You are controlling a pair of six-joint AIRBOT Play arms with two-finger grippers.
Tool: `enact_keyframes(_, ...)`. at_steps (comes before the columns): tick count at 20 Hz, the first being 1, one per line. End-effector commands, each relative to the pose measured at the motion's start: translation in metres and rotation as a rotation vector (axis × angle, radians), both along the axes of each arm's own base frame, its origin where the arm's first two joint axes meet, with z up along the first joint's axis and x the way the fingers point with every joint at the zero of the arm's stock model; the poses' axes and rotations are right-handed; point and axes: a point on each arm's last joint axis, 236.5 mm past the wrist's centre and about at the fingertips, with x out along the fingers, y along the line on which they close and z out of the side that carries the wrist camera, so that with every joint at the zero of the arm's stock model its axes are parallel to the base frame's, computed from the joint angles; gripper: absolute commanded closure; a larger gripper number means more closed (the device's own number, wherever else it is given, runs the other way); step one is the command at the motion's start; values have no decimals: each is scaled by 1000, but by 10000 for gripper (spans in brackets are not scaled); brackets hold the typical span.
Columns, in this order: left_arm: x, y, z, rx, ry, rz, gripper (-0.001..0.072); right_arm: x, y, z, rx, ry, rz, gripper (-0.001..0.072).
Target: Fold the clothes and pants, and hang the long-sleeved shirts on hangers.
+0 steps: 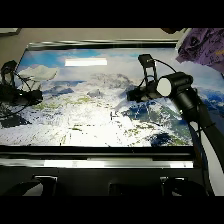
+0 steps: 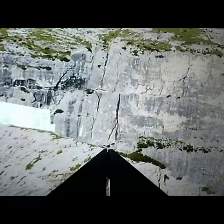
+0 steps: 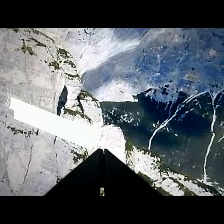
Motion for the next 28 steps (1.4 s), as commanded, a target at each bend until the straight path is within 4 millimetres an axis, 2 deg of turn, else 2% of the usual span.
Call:
enact_keyframes(1,0,0,0,0,0,0,688,0,1,0,0,-1,1,678)
enact_keyframes(4,1,0,1,2,-7,0,689,0,1,0,0,0,1,678)
enact_keyframes(7,22,3,8,8,-96,14,688,0,1,0,0,0,1,678)
enact_keyframes(12,29,3,12,5,-128,17,687,-1,0,0,-2,4,2,678)
enact_keyframes(16,31,19,12,68,-138,34,689,-1,0,0,-2,3,2,678)
enact_keyframes(19,35,23,6,59,-127,91,677,-1,0,0,-2,2,1,678)
enact_keyframes(20,38,29,3,71,-125,116,502,-1,0,0,-2,2,2,678)
enact_keyframes(21,42,43,-3,113,-117,146,9,0,0,0,-2,2,1,678)
enact_keyframes(22,50,65,-2,186,-119,159,-13,-1,0,0,-2,2,2,678)
enact_keyframes(23,61,97,-1,261,-111,195,-13,-1,0,0,-2,3,1,678)
enact_keyframes(25,93,153,-10,284,-97,291,-13,-1,0,0,-2,3,1,678)
enact_keyframes(28,144,223,-51,279,-93,392,-13,-1,0,0,-2,3,1,678)
